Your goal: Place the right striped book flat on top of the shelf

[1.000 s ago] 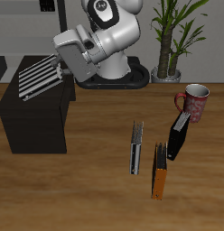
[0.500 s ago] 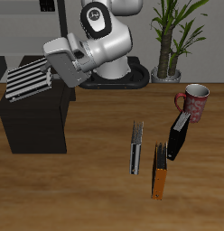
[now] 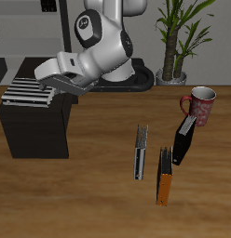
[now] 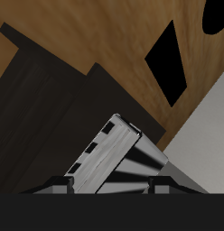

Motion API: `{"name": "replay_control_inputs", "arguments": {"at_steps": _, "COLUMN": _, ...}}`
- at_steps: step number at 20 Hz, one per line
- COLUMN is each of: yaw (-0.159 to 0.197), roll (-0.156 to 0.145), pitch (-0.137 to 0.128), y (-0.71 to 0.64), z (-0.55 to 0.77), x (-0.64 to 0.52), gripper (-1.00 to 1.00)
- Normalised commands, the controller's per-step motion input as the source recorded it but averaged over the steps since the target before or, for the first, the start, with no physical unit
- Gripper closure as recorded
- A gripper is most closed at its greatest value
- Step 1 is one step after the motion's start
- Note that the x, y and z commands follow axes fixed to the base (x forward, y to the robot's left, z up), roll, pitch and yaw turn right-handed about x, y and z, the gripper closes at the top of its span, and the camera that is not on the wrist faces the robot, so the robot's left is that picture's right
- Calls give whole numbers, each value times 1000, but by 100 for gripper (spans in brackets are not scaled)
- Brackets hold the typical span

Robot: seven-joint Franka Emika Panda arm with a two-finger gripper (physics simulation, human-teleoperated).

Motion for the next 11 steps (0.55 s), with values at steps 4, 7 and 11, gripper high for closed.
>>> {"name": "replay_control_inputs", "arguments": {"at_steps": 4, "yaw": -66, "roll": 83, "pitch": 46, "y": 179, "z": 33, "x": 17, "gripper": -100}}
{"name": "replay_control_inputs", "arguments": {"at_steps": 7, "yaw": -84, "roll": 146, "pitch": 33, "y": 288, "z": 51, "x": -141, "gripper": -100}}
{"name": "replay_control_inputs", "arguments": {"at_steps": 11, "yaw": -35, "roll": 81, "pitch": -19, "y": 267, "z": 43, "x": -132, "gripper": -100}}
